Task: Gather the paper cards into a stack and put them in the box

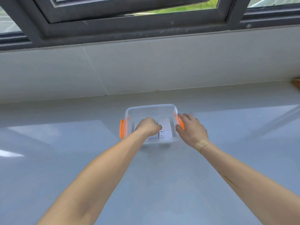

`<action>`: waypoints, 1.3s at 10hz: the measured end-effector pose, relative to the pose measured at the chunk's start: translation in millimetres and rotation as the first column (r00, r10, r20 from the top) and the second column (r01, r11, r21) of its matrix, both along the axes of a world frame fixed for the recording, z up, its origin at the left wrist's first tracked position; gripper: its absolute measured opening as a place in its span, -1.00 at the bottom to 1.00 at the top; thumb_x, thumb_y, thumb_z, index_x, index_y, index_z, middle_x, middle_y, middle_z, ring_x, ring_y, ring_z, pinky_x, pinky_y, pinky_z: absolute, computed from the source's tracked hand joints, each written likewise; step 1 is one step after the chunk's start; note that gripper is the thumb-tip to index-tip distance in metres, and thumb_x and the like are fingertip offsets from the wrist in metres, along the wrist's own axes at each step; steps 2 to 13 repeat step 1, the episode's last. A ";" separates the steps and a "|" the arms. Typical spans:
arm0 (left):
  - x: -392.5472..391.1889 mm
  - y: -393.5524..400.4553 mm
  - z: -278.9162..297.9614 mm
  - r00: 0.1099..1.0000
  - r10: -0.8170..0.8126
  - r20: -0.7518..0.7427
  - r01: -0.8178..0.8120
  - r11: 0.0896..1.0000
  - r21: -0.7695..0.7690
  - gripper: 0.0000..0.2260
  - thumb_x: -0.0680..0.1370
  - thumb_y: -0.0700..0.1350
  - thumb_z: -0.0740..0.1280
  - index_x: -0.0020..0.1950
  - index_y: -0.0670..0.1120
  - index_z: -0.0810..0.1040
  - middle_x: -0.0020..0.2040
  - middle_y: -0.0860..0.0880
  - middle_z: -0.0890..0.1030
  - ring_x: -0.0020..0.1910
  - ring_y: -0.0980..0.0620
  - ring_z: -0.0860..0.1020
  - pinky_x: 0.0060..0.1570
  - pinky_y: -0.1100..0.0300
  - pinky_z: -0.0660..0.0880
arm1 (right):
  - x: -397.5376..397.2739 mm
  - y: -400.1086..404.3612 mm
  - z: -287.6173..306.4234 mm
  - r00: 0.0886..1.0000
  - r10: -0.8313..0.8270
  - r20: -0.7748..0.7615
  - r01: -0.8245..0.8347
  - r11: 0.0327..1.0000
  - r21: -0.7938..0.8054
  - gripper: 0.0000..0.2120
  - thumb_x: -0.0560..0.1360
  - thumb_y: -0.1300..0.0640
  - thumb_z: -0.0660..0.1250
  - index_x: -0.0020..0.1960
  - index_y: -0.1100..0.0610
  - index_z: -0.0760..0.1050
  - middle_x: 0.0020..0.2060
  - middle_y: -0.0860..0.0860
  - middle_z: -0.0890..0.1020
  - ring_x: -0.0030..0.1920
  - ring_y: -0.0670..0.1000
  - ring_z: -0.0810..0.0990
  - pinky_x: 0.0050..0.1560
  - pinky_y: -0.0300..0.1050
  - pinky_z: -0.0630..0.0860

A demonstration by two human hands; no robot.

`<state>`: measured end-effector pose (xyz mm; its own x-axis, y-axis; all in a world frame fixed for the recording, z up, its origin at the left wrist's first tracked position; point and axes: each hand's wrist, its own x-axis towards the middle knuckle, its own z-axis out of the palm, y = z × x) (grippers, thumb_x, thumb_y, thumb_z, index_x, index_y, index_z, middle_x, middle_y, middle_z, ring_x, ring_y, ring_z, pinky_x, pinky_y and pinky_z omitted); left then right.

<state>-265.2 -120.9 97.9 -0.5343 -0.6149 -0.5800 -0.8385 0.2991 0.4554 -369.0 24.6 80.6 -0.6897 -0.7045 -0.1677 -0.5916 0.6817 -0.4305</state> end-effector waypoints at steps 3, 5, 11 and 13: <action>29.6 3.0 11.4 0.977 -0.210 -0.035 0.200 0.963 -0.183 -0.72 0.49 0.10 0.22 0.03 -0.03 0.57 0.04 -0.03 0.59 0.09 -0.10 0.52 0.08 0.07 0.46 | 4.7 7.2 13.6 0.988 0.120 -0.094 -0.110 0.989 0.099 -0.50 0.57 -0.07 0.13 0.49 -0.03 0.22 0.47 -0.03 0.32 0.48 0.12 0.19 0.30 0.11 0.36; 29.6 3.0 11.4 0.977 -0.210 -0.035 0.200 0.963 -0.183 -0.72 0.49 0.10 0.22 0.03 -0.03 0.57 0.04 -0.03 0.59 0.09 -0.10 0.52 0.08 0.07 0.46 | 4.7 7.2 13.6 0.988 0.120 -0.094 -0.110 0.989 0.099 -0.50 0.57 -0.07 0.13 0.49 -0.03 0.22 0.47 -0.03 0.32 0.48 0.12 0.19 0.30 0.11 0.36; 29.6 3.0 11.4 0.977 -0.210 -0.035 0.200 0.963 -0.183 -0.72 0.49 0.10 0.22 0.03 -0.03 0.57 0.04 -0.03 0.59 0.09 -0.10 0.52 0.08 0.07 0.46 | 4.7 7.2 13.6 0.988 0.120 -0.094 -0.110 0.989 0.099 -0.50 0.57 -0.07 0.13 0.49 -0.03 0.22 0.47 -0.03 0.32 0.48 0.12 0.19 0.30 0.11 0.36; 29.6 3.0 11.4 0.977 -0.210 -0.035 0.200 0.963 -0.183 -0.72 0.49 0.10 0.22 0.03 -0.03 0.57 0.04 -0.03 0.59 0.09 -0.10 0.52 0.08 0.07 0.46 | 4.7 7.2 13.6 0.988 0.120 -0.094 -0.110 0.989 0.099 -0.50 0.57 -0.07 0.13 0.49 -0.03 0.22 0.47 -0.03 0.32 0.48 0.12 0.19 0.30 0.11 0.36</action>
